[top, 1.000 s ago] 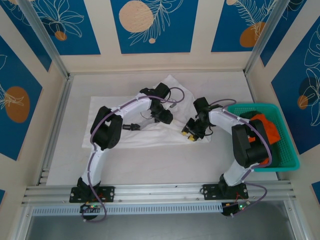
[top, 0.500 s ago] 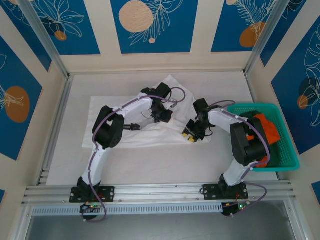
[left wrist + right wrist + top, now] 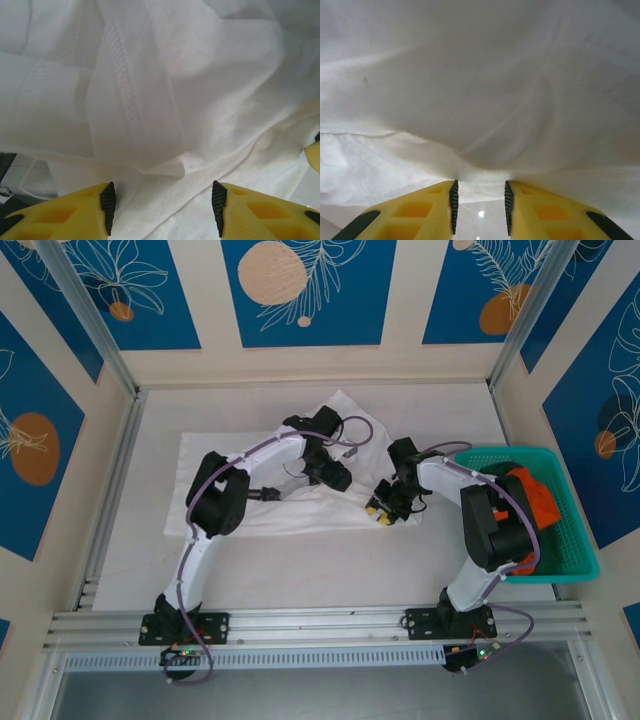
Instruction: Fold and stack the t-shirts
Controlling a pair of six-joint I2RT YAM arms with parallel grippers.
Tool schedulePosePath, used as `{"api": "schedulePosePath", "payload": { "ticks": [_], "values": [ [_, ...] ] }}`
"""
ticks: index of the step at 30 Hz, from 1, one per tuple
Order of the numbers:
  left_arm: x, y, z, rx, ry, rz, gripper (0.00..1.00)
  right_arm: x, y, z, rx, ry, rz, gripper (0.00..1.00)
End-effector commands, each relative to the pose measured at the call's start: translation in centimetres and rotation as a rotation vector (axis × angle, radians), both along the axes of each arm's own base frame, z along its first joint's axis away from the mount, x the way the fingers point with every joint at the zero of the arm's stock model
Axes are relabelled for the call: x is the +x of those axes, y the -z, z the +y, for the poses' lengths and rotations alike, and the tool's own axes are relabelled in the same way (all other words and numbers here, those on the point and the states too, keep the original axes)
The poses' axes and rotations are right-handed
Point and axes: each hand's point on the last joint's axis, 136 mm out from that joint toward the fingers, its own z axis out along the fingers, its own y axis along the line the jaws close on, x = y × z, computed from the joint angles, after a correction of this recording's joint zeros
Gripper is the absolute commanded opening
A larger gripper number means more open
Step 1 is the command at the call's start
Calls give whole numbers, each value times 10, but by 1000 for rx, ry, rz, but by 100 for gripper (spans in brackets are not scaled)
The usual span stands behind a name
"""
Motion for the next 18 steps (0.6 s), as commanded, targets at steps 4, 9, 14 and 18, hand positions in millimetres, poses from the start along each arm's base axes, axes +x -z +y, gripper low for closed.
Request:
{"api": "schedulePosePath", "payload": {
  "ticks": [4, 9, 14, 18],
  "values": [
    [-3, 8, -1, 0, 20, 30, 36, -9, 4, -2, 6, -13, 39, 33],
    [-1, 7, -2, -4, 10, 21, 15, -10, 4, -3, 5, -13, 43, 33],
    [-1, 6, -2, -8, 12, 19, 4, -11, 5, -4, 3, -10, 48, 33],
    [2, 3, 1, 2, 5, -9, 0, -12, 6, -4, 2, -12, 53, 33]
  ]
}}
